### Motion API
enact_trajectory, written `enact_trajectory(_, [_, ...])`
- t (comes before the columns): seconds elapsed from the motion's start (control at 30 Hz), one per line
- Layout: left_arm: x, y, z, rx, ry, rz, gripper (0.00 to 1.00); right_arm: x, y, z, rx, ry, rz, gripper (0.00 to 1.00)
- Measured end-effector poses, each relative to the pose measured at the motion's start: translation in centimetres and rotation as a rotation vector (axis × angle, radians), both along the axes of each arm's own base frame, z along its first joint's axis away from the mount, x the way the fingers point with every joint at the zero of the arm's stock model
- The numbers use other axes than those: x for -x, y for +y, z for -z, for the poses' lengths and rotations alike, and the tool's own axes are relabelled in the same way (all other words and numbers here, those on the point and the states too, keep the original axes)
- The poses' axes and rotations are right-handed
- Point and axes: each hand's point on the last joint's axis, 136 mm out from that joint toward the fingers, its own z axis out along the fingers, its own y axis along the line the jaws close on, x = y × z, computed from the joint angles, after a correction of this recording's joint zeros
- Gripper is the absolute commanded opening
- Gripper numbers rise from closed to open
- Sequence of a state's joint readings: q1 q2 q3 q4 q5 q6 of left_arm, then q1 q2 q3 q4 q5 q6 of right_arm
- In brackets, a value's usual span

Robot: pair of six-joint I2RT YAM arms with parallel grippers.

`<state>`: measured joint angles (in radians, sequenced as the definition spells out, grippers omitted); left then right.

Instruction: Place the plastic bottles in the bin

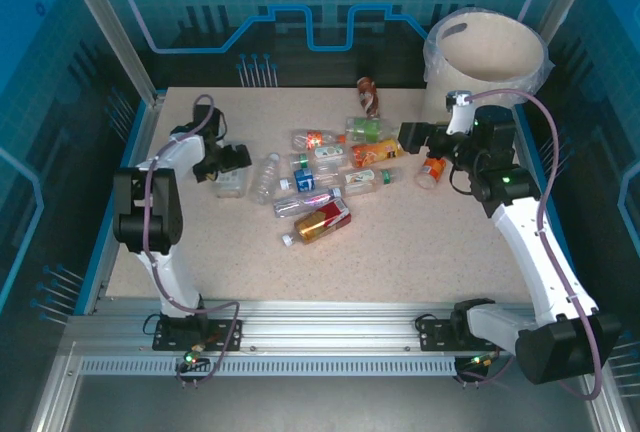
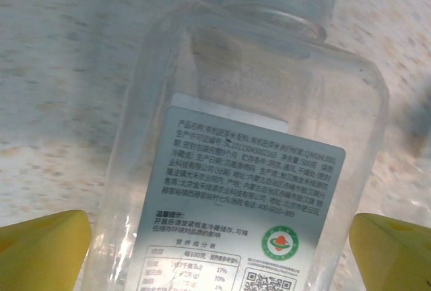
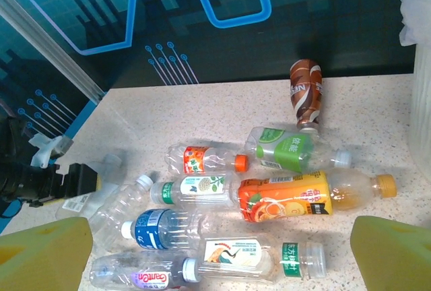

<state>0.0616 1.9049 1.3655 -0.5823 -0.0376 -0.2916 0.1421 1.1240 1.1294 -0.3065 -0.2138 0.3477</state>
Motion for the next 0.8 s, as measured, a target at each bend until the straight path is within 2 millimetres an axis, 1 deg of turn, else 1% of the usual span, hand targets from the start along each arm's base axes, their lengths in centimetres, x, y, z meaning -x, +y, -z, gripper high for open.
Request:
enact_trajectory(0.1, [0.1,2.9,0.2,0.034,-0.011,-0.116,0.99,0.0,0.7,0.3,0.003,0.008,-0.017,1.0])
enact_trajectory(0.13, [0.2,3.5,0.3,0.05,-0.015,-0.14,0.99,0.0,1.0,0.5,0.005,0.012,-0.022,1.0])
enact_trajectory(0.2, [0.4,4.1,0.3,0.059,-0.021,-0.162,0.99,0.0,1.4,0.7,0.01,0.019,-0.029,1.0])
enact_trajectory(0.27, [0.8,3.7,0.1,0.054,-0.016,-0.152,0.99,-0.1,1.7,1.0,0.015,0.025,-0.034,1.0])
enact_trajectory(0.4, [1.1,2.0,-0.2,0.032,-0.007,-0.078,0.99,-0.3,1.9,1.4,0.038,0.033,-0.033,1.0])
enact_trajectory(0.53, [1.8,0.8,0.4,-0.017,0.024,0.002,0.99,-0.4,1.7,1.5,0.058,0.031,-0.025,1.0])
enact_trajectory(0.63, [2.5,0.6,0.8,-0.045,0.052,0.022,0.99,-0.4,1.5,1.6,0.069,0.034,-0.02,1.0])
enact_trajectory(0.8, [3.2,0.9,1.3,-0.062,0.085,0.013,0.99,-0.3,1.6,1.7,0.072,0.033,-0.019,1.0])
